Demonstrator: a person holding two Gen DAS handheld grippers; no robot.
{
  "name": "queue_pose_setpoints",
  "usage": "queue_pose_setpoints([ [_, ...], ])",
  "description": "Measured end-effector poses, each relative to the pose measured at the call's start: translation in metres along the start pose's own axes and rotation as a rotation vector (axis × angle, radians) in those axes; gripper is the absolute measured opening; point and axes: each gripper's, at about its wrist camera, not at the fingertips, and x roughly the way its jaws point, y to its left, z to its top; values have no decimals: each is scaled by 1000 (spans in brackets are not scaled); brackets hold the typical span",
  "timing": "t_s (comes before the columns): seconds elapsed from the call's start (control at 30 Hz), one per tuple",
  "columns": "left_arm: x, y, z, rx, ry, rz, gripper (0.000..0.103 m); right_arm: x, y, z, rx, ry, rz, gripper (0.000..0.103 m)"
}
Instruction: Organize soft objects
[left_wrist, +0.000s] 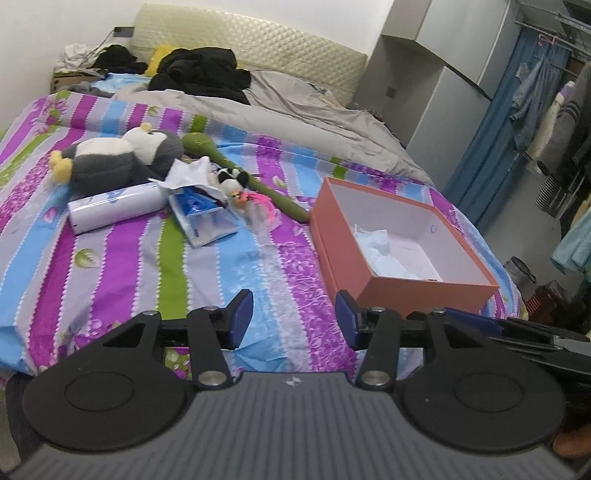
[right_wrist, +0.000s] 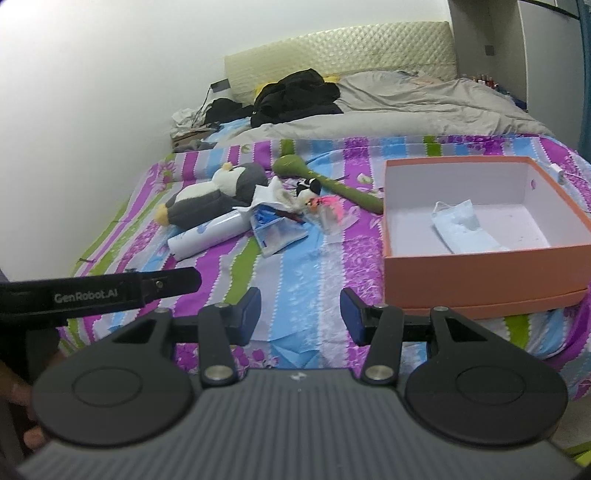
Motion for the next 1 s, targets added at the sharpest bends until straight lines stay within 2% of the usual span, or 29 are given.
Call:
queue_pose_setpoints([
  [0.37, 17, 29, -10, -53, 19, 19, 56, 27, 2, -15, 14, 57, -3, 51],
  [0.67, 62, 49, -4, -76, 59, 35, 56, 68, 2, -9, 11, 91, 1, 51],
  [1.0, 119, 82, 5, -113, 65, 70, 57, 126, -2, 3, -2, 124, -7, 51],
])
